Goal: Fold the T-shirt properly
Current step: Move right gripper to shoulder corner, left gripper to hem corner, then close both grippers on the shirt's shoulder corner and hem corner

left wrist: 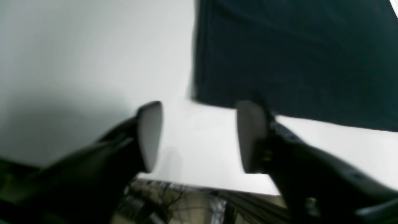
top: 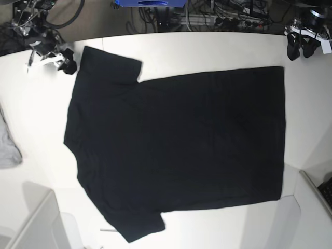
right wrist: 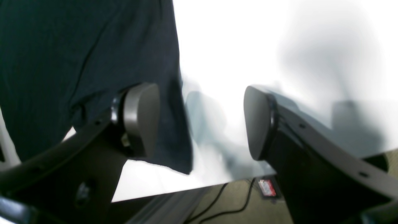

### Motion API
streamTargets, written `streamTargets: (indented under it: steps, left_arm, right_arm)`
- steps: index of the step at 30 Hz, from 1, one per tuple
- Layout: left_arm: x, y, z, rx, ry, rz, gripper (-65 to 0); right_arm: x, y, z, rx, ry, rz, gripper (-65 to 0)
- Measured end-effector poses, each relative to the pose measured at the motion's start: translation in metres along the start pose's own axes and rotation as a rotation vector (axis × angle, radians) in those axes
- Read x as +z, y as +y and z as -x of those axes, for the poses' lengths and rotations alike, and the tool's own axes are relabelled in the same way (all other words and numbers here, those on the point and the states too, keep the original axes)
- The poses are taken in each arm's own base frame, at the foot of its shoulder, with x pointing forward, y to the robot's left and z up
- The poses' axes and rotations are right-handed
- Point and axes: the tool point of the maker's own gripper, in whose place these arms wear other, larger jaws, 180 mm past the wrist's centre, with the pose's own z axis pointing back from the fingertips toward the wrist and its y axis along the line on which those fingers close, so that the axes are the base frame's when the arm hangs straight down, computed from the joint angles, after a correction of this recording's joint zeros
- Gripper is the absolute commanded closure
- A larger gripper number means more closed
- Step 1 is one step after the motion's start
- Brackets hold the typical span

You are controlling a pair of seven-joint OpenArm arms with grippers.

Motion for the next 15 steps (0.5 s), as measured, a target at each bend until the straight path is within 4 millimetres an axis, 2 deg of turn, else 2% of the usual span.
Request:
streamTargets:
  steps: [3, 7, 9, 15]
  left_arm:
    - [0.002, 0.009, -0.013, -0.012, -0.030, -0.021, -44.1]
    - [0.001, 0.005, -0.005, 0.001, -0.014, -0.013, -44.1]
    - [0.001, 0.005, -0.006, -0.004, -0.012, -0.014, -44.1]
    - [0.001, 0.006, -0.006, -0.003, -0.014, -0.014, -44.1]
  right_arm:
    - [-0.006, 0.007, 0.006, -0.005, 0.008, -0.029, -39.8]
    - [-0.017, 0.032, 0.018, 0.028, 0.048, -0.100, -39.6]
    - [-0.020, 0.038, 0.022, 0.029, 0.054, -0.115, -39.6]
    - [-0.020, 0.041, 0.024, 0.028, 0.061, -0.129, -39.6]
